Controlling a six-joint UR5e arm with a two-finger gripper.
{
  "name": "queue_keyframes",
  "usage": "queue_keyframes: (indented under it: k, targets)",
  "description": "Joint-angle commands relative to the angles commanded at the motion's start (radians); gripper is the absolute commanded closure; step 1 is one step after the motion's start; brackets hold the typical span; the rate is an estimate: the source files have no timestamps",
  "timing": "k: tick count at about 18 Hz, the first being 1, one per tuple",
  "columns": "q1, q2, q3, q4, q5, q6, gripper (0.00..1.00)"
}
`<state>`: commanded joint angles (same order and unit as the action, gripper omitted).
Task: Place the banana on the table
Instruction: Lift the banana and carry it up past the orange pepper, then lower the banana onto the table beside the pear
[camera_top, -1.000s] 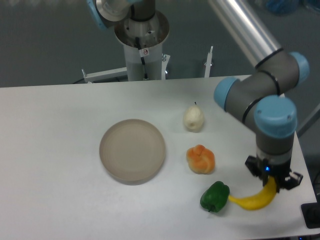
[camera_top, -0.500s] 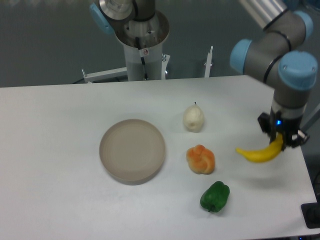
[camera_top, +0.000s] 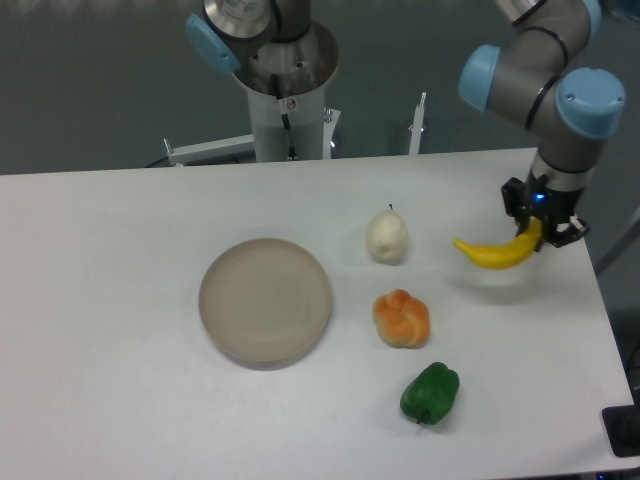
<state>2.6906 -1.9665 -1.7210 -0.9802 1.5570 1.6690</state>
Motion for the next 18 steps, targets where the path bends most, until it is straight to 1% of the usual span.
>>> queue_keyframes:
  k: [3, 5, 7, 9, 10, 12, 18]
  targets:
    - [-0.002, -0.002, -0.006, 0.009, -0.018, -0.098, 0.62]
    - [-0.006, -0.008, -0.014, 0.014, -0.054, -0.176, 0.62]
    - [-0.008, -0.024, -0.018, 0.041, -0.064, -0.221, 0.62]
    - [-0.009, -0.049, -0.014, 0.064, -0.064, -0.235, 0.62]
    - [-0.012, -0.069, -0.014, 0.086, -0.064, -0.245, 0.62]
    - [-0.012, -0.083, -0.023, 0.115, -0.063, -0.259, 0.62]
    - [-0.012, -0.095, -0.025, 0.121, -0.061, -0.241, 0.62]
